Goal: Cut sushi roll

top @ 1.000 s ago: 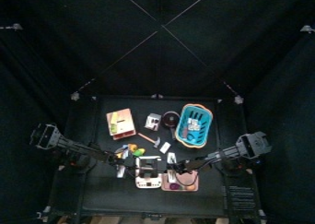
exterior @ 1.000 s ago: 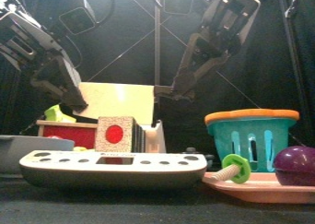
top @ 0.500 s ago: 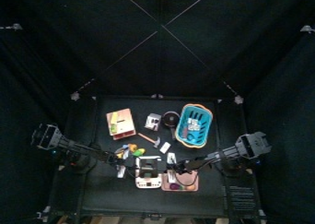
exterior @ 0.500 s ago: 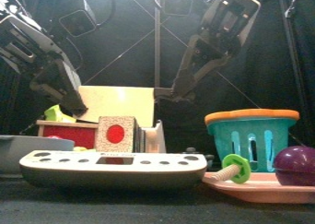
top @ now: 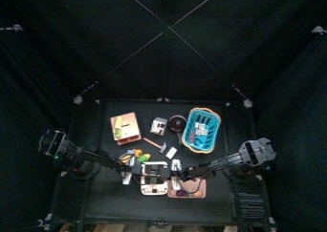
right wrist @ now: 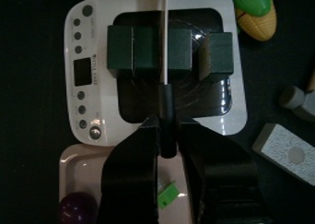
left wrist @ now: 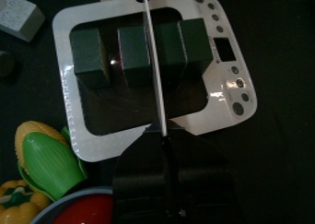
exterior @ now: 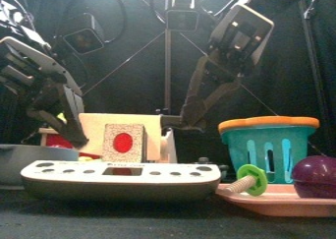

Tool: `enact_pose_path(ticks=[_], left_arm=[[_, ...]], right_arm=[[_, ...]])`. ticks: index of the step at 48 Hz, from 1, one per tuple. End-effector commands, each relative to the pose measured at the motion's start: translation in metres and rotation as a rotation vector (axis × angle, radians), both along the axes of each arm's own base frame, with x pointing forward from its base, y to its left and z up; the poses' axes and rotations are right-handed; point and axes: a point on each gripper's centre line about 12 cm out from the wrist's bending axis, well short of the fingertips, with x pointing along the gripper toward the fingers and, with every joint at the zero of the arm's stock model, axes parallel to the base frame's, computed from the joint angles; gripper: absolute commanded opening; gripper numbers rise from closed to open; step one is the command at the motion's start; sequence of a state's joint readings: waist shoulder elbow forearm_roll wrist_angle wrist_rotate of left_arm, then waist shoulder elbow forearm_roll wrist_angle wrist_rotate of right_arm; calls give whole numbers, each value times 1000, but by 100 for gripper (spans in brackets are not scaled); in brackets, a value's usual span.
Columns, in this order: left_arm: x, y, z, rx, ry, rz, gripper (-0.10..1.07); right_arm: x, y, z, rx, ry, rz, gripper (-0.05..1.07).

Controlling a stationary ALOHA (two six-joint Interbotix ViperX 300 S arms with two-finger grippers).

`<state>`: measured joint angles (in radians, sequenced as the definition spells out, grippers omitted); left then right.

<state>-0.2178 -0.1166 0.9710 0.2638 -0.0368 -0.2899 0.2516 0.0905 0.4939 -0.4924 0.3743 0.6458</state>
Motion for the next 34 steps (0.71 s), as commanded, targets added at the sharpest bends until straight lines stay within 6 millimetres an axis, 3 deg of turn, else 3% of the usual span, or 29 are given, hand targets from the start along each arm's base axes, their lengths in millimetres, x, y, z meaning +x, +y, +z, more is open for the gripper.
enact_pose_path(ticks=[1, 15, 34], left_arm=[[1, -1, -2, 2, 9, 0, 25], [1, -3, -2, -5, 10, 1, 25], [-1, -15, 1, -41, 10, 0, 25]], right_arm=[[4, 2, 11, 18, -23, -9, 48], [4, 4, 1, 30, 6, -19, 48], [4, 15, 6, 35, 17, -14, 48]])
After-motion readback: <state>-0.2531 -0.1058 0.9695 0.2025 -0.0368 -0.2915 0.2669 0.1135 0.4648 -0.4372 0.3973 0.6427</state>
